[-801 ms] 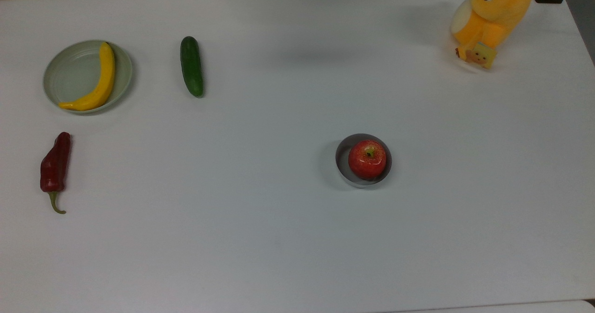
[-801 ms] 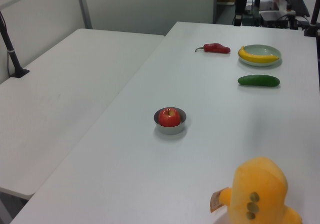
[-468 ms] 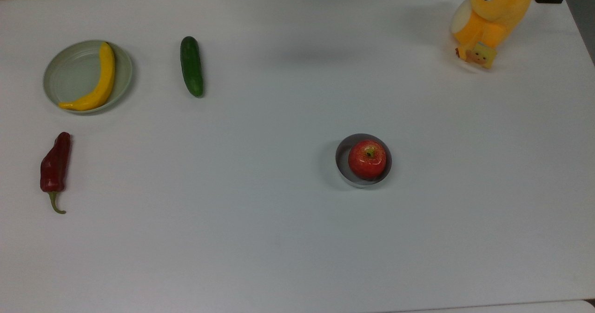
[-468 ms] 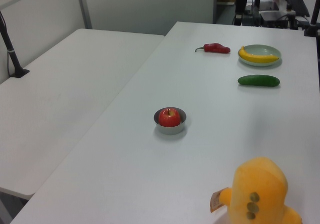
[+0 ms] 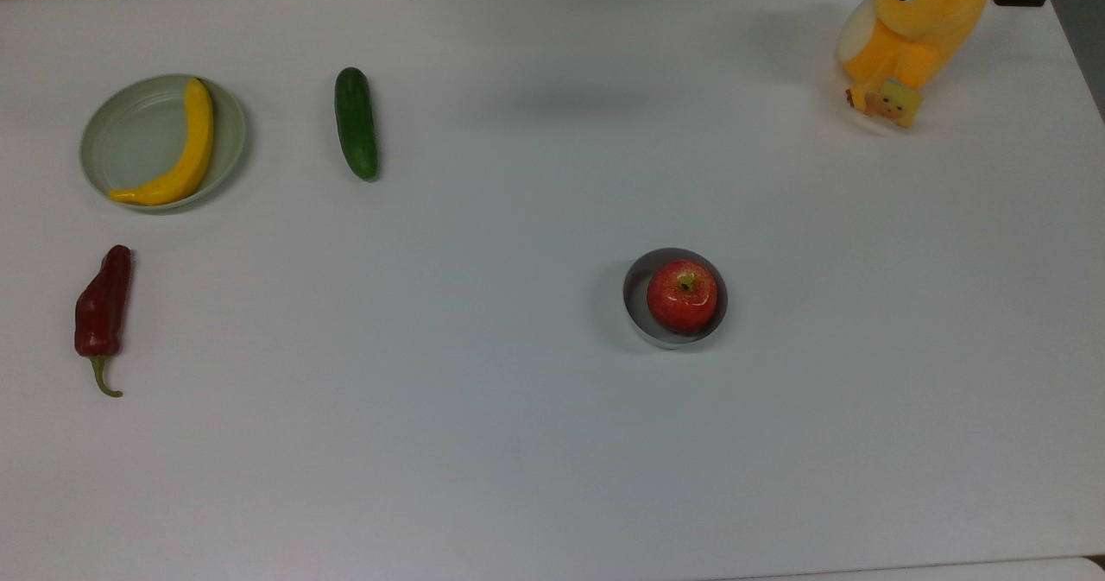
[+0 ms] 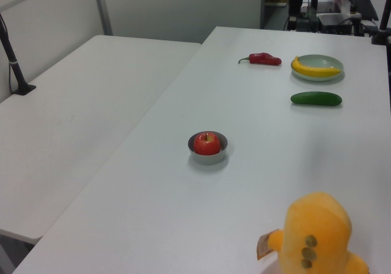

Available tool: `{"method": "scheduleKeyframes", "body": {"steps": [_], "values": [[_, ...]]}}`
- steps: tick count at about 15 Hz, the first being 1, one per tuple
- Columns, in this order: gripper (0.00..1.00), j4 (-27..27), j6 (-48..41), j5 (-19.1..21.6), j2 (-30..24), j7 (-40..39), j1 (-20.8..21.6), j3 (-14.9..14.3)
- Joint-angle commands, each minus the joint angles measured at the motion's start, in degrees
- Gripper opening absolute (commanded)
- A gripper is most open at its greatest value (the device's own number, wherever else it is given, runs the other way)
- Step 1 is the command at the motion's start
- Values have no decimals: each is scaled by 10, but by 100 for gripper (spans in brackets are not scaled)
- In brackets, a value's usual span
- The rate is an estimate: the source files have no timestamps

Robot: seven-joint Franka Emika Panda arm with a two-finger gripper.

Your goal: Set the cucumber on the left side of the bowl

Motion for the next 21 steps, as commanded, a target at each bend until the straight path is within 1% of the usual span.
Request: {"method": "scheduleKeyframes", "body": {"steps": [1, 4, 7, 9, 10, 11, 12, 14, 21], "values": [[100, -19, -22, -11, -11, -86, -22, -5], [100, -39, -7, -35, -1, -108, -46, -6], [100, -91, 41, -55, -1, -143, -69, -6], [100, -121, 70, -57, 3, -150, -76, -11], [100, -140, 83, -69, 6, -157, -77, -13], [100, -156, 95, -89, 9, -163, -77, -13], [100, -184, 122, -108, 10, -163, -78, -13], [100, -214, 157, -109, 18, -163, -88, -18], [100, -259, 230, -114, 71, -161, -89, -27]]}}
